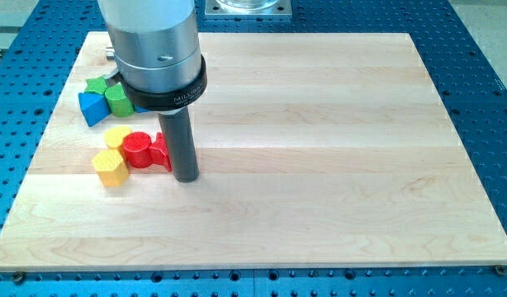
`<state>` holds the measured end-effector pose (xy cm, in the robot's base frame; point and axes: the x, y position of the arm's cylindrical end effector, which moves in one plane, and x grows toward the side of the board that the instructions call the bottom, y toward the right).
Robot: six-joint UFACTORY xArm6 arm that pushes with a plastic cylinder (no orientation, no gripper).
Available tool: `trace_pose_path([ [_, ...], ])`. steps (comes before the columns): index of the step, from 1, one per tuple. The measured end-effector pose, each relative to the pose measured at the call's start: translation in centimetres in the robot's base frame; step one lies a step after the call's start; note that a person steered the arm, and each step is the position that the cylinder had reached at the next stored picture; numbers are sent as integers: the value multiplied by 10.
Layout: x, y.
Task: Move the arm bottom right to the yellow hexagon
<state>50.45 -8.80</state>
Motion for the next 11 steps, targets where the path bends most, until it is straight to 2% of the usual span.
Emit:
trace_pose_path([
  [3,24,8],
  [9,35,8],
  [11,65,4],
])
